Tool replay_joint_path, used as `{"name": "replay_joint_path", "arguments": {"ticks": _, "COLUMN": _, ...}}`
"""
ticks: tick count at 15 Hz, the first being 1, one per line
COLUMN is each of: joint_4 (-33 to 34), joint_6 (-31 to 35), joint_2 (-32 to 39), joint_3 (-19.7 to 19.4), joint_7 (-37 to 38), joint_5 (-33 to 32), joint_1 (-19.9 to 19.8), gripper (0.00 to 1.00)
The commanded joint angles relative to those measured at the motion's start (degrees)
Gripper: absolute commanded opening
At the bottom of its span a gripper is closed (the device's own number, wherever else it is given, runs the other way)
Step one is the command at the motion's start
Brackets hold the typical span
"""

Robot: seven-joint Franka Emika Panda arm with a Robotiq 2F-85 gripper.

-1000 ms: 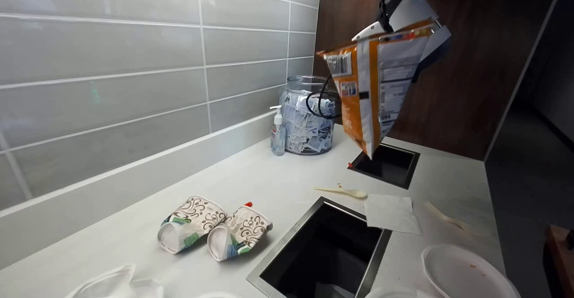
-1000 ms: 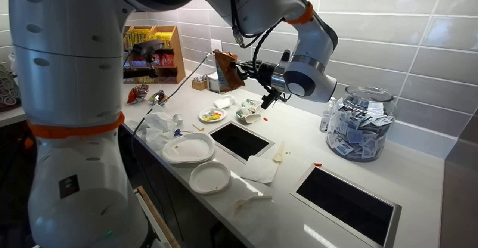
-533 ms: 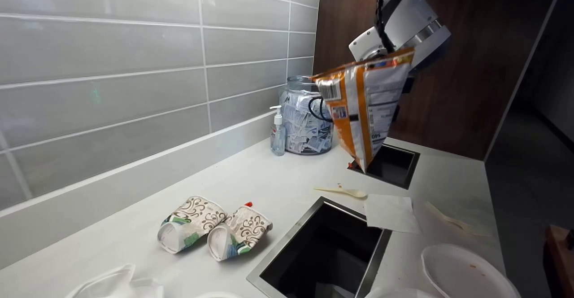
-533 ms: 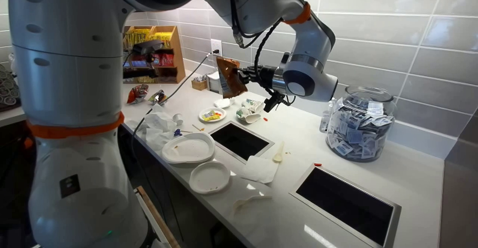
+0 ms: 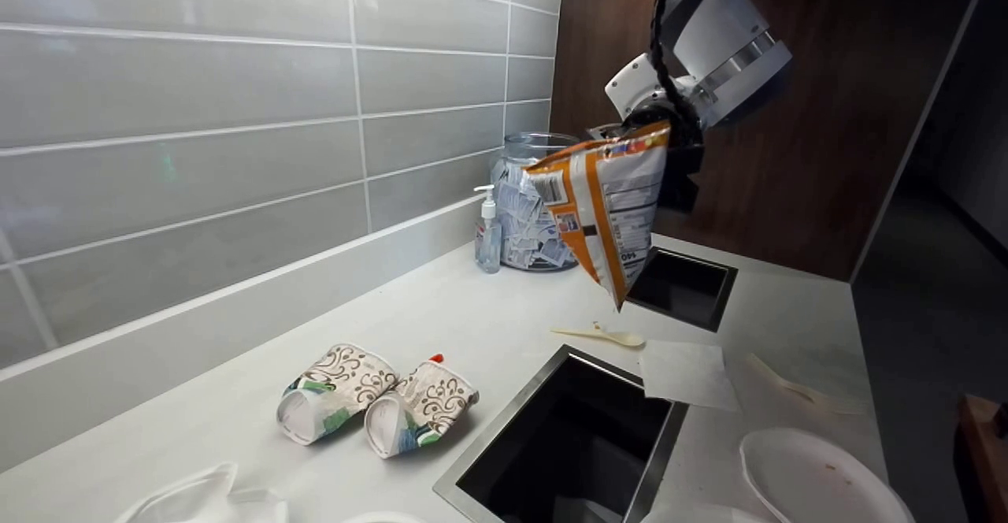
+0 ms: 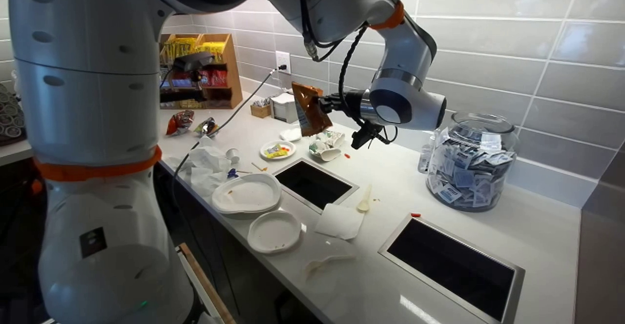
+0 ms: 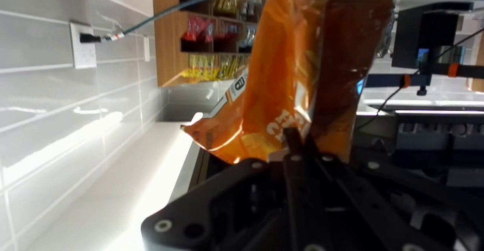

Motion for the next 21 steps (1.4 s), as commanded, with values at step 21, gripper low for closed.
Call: {"name": "replay_joint_path", "arguments": {"ticks": 21, "joint_4": 0.5, "joint_6": 2.6, "joint_2": -2.2, "joint_3": 2.6, "joint_7": 9.0, "joint_5": 0.0, "joint_1": 0.9, "gripper": 0.00}}
